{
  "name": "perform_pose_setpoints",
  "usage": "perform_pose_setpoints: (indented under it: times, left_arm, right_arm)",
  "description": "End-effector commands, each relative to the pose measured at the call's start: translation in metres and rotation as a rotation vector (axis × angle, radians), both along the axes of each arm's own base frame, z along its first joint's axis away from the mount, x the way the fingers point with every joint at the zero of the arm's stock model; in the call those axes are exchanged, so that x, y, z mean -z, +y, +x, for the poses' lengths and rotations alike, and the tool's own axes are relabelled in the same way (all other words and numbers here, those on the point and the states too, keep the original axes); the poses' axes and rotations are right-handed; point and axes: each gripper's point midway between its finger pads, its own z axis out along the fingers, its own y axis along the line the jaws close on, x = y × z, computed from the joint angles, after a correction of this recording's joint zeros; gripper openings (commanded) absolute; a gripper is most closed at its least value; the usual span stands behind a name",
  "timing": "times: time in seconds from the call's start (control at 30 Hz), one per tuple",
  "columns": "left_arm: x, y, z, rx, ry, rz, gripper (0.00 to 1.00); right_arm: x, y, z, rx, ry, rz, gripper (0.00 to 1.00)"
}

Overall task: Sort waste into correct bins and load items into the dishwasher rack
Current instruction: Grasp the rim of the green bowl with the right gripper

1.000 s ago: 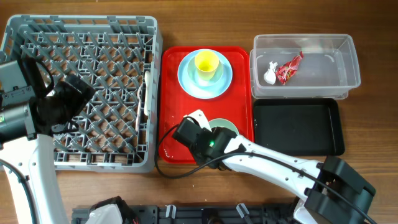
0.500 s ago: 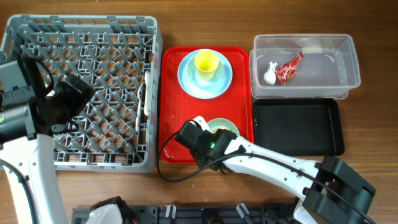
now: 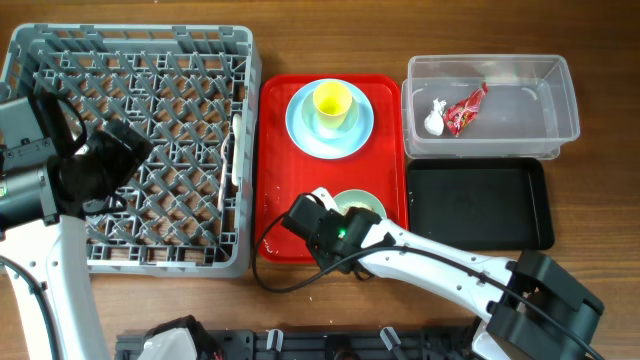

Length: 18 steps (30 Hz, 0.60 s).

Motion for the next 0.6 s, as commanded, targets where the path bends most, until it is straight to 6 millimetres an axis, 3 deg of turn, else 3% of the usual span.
perform_pose_setpoints:
  times: [0.0,0.4,0.47,0.57]
  left_arm:
    - [-0.0037,0.001,0.0003,0.003,-0.014,0.005,1.0]
    - [-0.0037,0.001,0.0003,0.003,-0.014,0.005,1.0]
    - [-0.0037,0.001,0.0003,0.003,-0.014,0.005,1.0]
    - [-0.0037,0.001,0.0003,0.003,-0.014,0.005,1.0]
  right_arm:
    - [0.0068,-0.0031,-0.0028,0.001,0.017,-0.016,0.19]
    - [0.0106,-0.0035,-0.0038,0.002,0.026,-0.024,0.18]
    - [0.008,-0.0021,-0.003,0.003,0.026,-0.022,0.04]
    - [0.0028,0.0013,-0.0008,0.003,0.019,-0.011,0.04]
